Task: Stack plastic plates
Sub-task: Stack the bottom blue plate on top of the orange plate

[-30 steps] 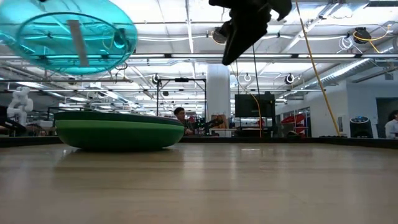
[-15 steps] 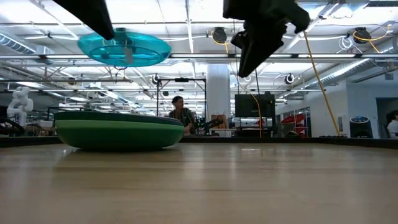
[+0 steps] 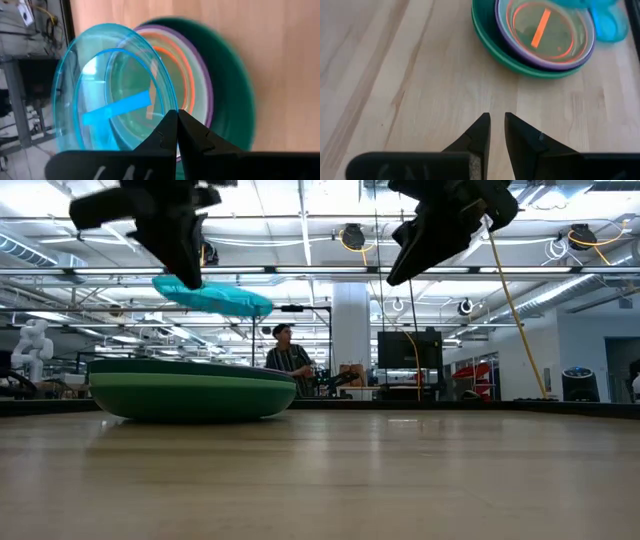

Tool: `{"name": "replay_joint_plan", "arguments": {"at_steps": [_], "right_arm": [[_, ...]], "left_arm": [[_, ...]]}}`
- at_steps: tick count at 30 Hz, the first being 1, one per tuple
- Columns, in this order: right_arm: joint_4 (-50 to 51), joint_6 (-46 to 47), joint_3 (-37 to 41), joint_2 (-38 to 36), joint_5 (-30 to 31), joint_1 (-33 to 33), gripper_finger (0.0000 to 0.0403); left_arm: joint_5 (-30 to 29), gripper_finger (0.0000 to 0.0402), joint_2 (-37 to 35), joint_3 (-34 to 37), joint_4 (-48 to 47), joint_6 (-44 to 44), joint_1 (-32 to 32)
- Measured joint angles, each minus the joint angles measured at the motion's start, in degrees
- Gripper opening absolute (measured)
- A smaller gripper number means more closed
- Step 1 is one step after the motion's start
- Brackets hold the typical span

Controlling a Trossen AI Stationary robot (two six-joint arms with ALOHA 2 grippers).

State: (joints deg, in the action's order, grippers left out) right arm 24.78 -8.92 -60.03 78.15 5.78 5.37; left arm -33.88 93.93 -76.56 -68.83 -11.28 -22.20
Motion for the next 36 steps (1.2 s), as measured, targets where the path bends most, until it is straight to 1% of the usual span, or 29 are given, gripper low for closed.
{"name": "replay_joint_plan", "arguments": {"at_steps": [3,6,9,12,18,21,24,28,31,36], "right_arm": [[-2.6,-0.2,1.4,-1.2,0.0,0.0,0.005],[-4.4,-0.7,1.5,-1.2,0.0,0.0,0.005],[-6.3,-1.6,1.5,-1.2,0.1,0.0,0.005],[-7.7,-2.5,1.5,-1.2,0.1,0.0,0.005],[-9.1,-2.7,1.5,-1.2,0.1,0.0,0.005],[-9.1,-2.4,1.5,-1.1,0.1,0.0,0.005],[-9.1,-1.7,1.5,-1.1,0.1,0.0,0.005],[-9.4,-0.8,1.5,-1.1,0.1,0.0,0.005],[-9.6,-0.3,1.5,-1.1,0.1,0.0,0.005],[-10.0,-0.1,1.5,-1.1,0.1,0.0,0.005]], "left_arm": [[2.3,0.0005,-2.7,3.7,4.0,2.8,2.2],[6.0,0.0005,-5.3,7.7,10.7,6.4,5.2],[8.5,0.0005,-6.7,11.3,15.6,10.0,8.6],[9.5,0.0005,-6.6,13.2,17.0,11.7,11.7],[12.7,0.0005,-6.6,13.9,18.0,12.3,15.9],[16.3,0.0005,-6.6,13.9,20.0,12.6,16.7],[18.7,0.0005,-6.6,13.9,21.5,12.3,16.9],[19.2,0.0006,-6.6,13.9,22.5,11.6,16.9],[19.2,0.002,-6.6,13.9,22.2,11.1,16.9],[19.3,0.0071,-6.6,13.9,22.2,10.6,16.9]]}}
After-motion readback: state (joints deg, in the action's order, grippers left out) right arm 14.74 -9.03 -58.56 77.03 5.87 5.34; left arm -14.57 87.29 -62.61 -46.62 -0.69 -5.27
